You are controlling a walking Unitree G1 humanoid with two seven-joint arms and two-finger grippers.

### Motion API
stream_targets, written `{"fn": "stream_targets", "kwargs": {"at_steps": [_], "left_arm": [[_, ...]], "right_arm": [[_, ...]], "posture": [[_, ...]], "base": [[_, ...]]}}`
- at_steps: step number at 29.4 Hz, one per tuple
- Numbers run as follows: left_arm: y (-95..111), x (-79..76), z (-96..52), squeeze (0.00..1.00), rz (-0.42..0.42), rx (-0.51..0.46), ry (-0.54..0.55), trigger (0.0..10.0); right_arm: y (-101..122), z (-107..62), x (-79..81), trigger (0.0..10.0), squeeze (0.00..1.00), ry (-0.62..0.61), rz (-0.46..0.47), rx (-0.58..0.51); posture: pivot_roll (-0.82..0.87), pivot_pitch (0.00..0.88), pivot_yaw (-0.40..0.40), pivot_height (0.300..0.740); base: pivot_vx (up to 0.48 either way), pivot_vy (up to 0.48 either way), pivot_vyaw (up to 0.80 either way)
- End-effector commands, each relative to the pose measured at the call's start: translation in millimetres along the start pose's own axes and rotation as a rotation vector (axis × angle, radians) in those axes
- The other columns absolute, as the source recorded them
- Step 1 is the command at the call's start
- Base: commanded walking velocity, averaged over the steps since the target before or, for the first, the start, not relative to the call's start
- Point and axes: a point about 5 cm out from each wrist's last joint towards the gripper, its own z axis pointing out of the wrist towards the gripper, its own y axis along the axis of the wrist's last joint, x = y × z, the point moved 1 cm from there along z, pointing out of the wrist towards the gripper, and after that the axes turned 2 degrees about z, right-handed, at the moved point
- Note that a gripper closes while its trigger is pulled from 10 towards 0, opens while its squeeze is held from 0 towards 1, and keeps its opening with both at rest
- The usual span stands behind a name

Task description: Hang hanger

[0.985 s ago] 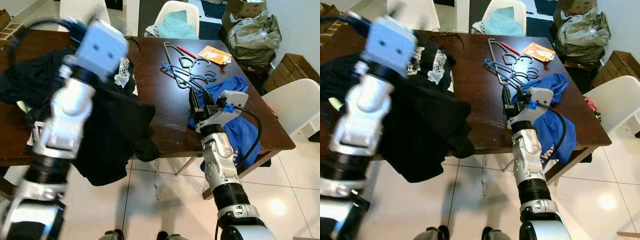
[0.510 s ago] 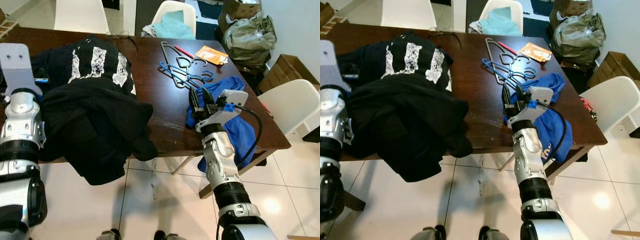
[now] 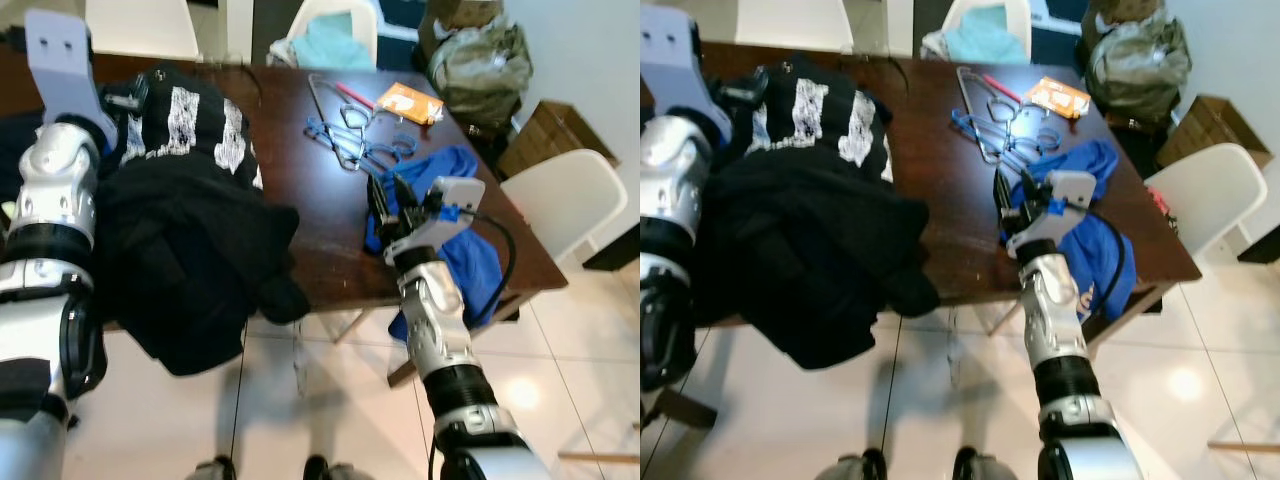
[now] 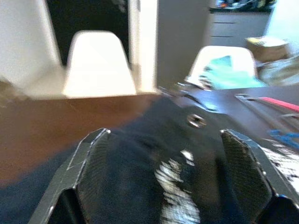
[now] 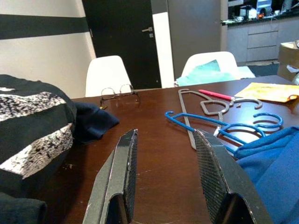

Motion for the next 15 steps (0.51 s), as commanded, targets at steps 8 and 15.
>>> {"fn": "stream_targets", "kwargs": {"at_steps": [8, 15], "left_arm": [[-36.7, -41.3, -2.0, 0.00, -0.053, 0.214, -0.225, 10.0], [-47.0, -37.1, -4.8, 0.00, -0.042, 0.296, -0.207, 10.0]], "right_arm": [[4.8, -0.1, -6.0, 10.0, 0.00, -0.007, -0.010, -0.009], [5.0, -1.3, -7.6, 10.0, 0.00, -0.015, -0.011, -0.012]], "posture": [[0.00, 0.207, -0.152, 0.740], [0.00, 0.204, -0.145, 0.740]], "base": [[0.000, 0.000, 0.00], [0.000, 0.000, 0.00]]}}
